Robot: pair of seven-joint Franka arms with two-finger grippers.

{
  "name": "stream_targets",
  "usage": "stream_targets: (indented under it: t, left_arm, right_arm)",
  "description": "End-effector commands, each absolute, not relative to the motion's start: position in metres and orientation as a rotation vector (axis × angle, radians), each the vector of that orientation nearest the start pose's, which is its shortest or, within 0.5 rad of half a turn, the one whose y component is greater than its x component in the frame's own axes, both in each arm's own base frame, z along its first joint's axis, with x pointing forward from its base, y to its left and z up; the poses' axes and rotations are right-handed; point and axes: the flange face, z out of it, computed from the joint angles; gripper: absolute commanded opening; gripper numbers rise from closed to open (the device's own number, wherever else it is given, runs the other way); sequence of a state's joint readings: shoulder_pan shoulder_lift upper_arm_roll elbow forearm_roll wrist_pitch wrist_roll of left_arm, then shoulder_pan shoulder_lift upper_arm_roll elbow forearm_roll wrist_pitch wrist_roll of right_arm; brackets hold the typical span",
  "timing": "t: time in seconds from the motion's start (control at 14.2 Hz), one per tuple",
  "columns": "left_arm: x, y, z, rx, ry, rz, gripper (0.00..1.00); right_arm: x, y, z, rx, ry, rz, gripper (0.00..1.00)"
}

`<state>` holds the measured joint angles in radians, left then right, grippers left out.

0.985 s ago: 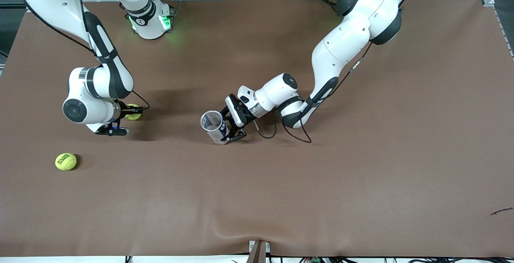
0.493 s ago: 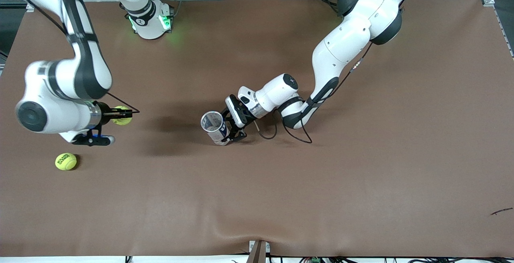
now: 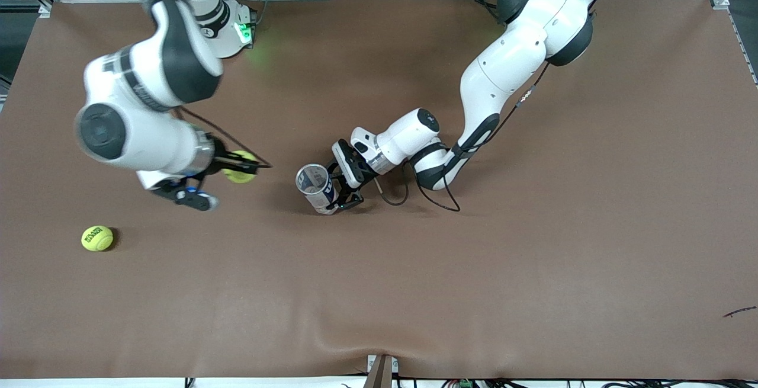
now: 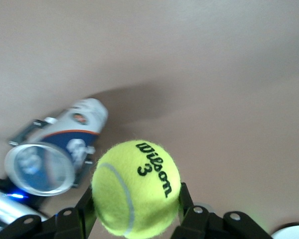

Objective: Insert tennis ball vertically with right arm
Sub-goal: 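Carry the ball over the can opening and release it inside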

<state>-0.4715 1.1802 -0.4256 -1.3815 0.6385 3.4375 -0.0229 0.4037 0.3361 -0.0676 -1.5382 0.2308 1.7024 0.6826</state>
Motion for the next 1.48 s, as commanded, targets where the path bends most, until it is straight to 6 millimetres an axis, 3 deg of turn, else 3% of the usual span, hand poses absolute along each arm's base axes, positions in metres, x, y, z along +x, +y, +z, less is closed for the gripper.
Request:
stream_targets:
  t: [0.0,0.14,0.35,0.56,0.63,0.7,0.77,0.99,1.13,1.27,1.41]
  left_arm:
    - [0.498,-0.558,0.165,1.999,-1.282,1.106,0.69]
    - [0.498,-0.558,0.165,1.996,-1.283,1.107,0.69]
    - [0.497,-0.558,0.165,1.994,-1.284,1.109,0.69]
    - [0.497,-0.558,0.165,1.994,-1.284,1.109,0.69]
    - [0.498,-0.557,0.165,1.995,-1.284,1.11,0.69]
    - [0.498,-0.557,0.166,1.993,-1.284,1.111,0.69]
    - [0.498,-0.557,0.166,1.993,-1.285,1.112,0.69]
    - [0.499,-0.557,0.166,1.993,-1.286,1.113,0.69]
    - [0.499,-0.557,0.166,1.993,-1.286,1.113,0.69]
    - [0.499,-0.557,0.166,1.992,-1.287,1.114,0.7]
    - [0.5,-0.556,0.166,1.989,-1.288,1.118,0.7]
  right_arm:
    - [0.603,0.278,0.444,-2.887,0.789,0.348,0.22]
    - [0.598,0.305,0.438,-2.799,0.906,0.377,0.22]
    - [0.599,0.323,0.427,-2.771,0.929,0.338,0.22]
    - [0.605,0.327,0.406,-2.769,0.941,0.325,0.22]
    - [0.605,0.328,0.404,-2.769,0.944,0.325,0.27]
    - [0.605,0.328,0.404,-2.768,0.944,0.326,0.58]
    - [0.605,0.328,0.403,-2.768,0.945,0.328,1.0]
    - [0.606,0.326,0.405,-2.767,0.951,0.332,1.0]
    - [0.611,0.314,0.411,-2.761,0.954,0.318,1.0]
    - [0.625,0.282,0.417,-2.749,0.981,0.291,1.0]
    - [0.635,0.241,0.42,-2.782,0.901,0.31,1.0]
